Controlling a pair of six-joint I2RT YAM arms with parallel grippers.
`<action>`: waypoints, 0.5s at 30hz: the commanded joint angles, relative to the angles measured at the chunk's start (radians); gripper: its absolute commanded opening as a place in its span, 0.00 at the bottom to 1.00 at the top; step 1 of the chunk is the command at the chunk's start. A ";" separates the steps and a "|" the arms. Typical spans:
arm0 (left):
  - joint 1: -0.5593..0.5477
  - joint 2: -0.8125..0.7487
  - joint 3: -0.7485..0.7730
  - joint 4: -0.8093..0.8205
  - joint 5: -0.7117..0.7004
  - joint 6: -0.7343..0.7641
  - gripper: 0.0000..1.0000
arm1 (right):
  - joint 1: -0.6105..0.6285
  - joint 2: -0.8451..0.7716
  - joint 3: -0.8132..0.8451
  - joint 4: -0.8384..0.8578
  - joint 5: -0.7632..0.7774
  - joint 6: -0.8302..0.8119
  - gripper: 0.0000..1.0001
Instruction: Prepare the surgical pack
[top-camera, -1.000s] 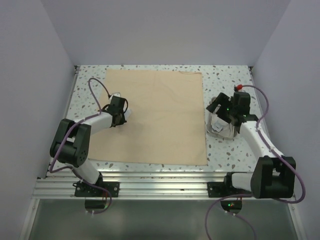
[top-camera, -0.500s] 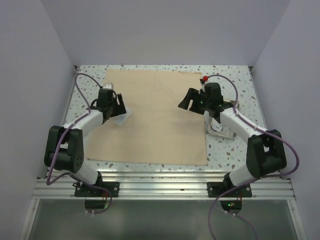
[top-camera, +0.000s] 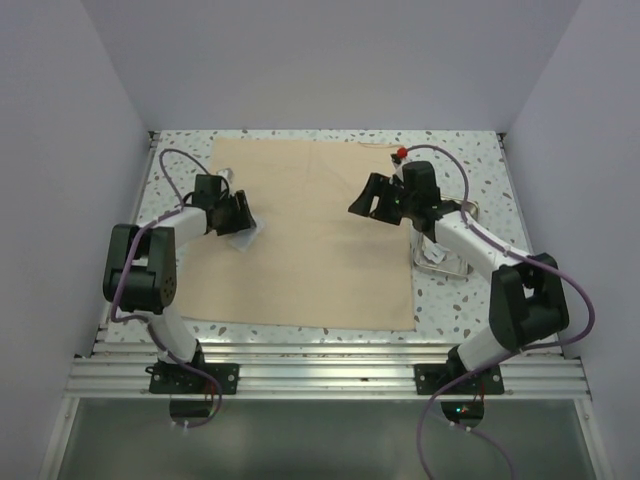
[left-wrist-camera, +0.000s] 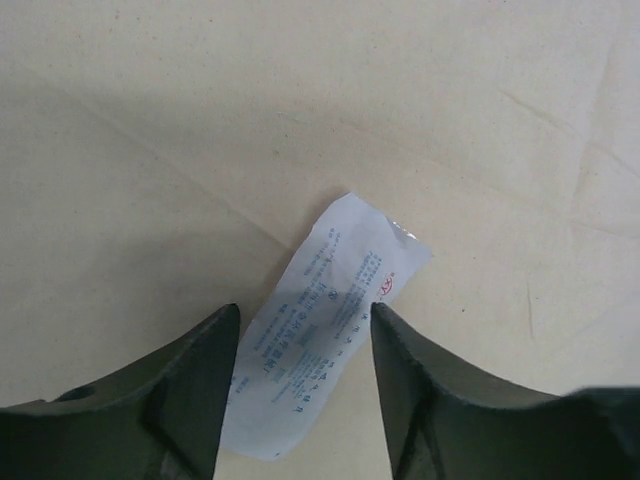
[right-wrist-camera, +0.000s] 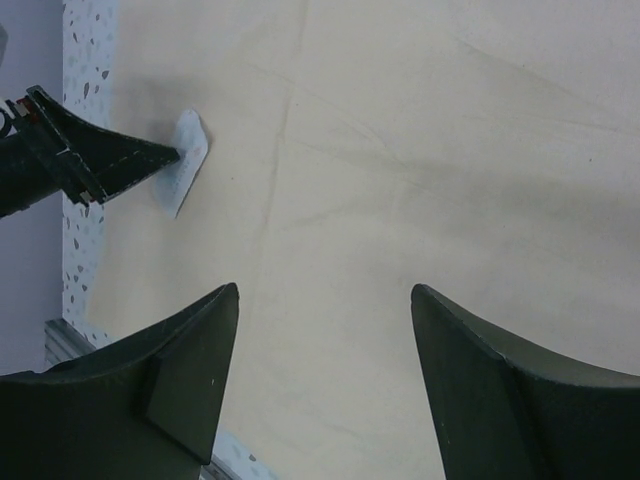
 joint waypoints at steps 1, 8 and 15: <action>0.003 0.027 -0.035 0.013 0.107 0.004 0.54 | 0.010 0.014 0.032 0.041 -0.038 0.001 0.73; 0.003 0.055 -0.068 0.028 0.147 -0.001 0.09 | 0.017 0.014 0.011 0.063 -0.049 0.008 0.73; 0.003 0.032 -0.091 0.056 0.220 -0.015 0.00 | 0.024 0.041 0.008 0.077 -0.101 0.008 0.73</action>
